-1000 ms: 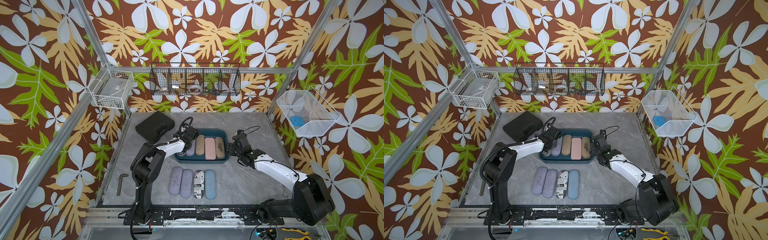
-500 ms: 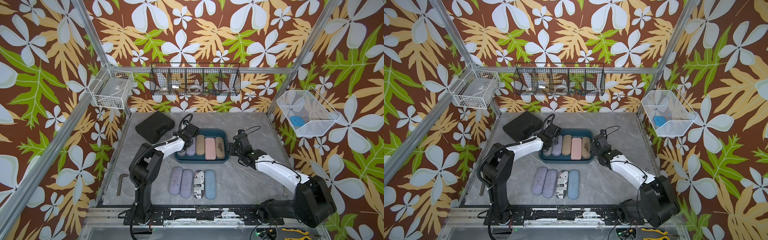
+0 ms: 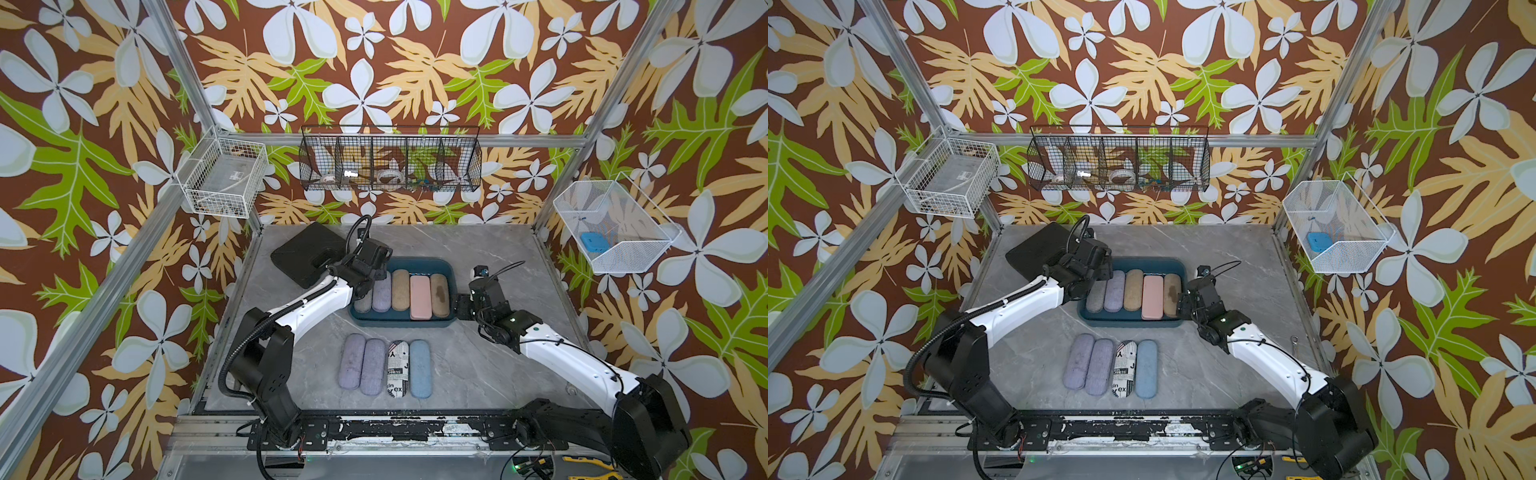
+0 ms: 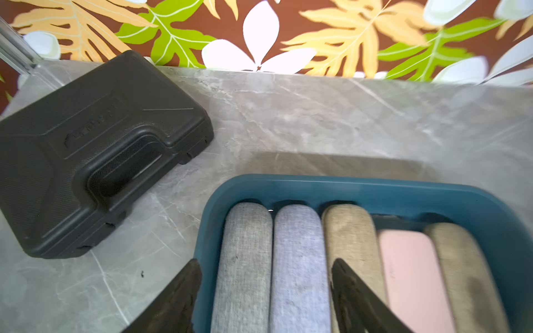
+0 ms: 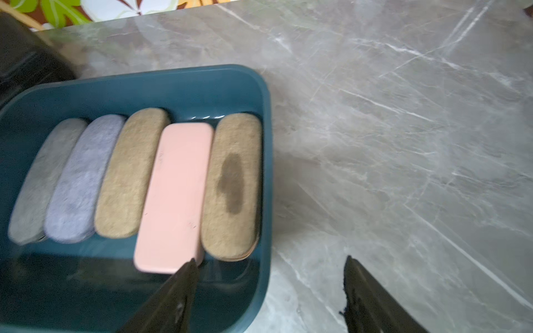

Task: Put the glasses cases into the storage boxes
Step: Place the glasses case in the storage box, then pick up the glasses case at the center of the board.

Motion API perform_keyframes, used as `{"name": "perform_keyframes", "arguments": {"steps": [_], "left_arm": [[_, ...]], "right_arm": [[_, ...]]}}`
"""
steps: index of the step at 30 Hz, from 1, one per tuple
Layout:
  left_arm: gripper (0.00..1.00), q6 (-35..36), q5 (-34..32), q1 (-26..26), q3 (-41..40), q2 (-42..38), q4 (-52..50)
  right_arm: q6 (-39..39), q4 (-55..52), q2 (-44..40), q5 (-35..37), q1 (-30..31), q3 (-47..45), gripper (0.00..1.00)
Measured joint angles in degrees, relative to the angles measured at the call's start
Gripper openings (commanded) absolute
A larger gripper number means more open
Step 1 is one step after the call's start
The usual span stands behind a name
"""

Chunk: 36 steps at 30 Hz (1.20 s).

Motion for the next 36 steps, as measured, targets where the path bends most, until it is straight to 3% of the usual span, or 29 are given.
{"name": "perform_keyframes", "arguments": {"steps": [9,18,36], "left_arm": [[0.82,-2.91,4.11,0.00,-6.49,-6.82,5.95],[0.87,-4.22,5.64,0.00,-10.97,-10.45,10.93],[0.87,-3.96,5.77,0.00,-14.27,-11.52,12.94]], "right_arm": [[7.61,-2.49,-3.17,-0.72,8.68,-5.68,0.86],[15.69,-2.93,3.96,-0.24,22.27,-5.18,0.87],[18.25,-5.35,13.94,-0.46,30.03,-0.24,0.84]]}}
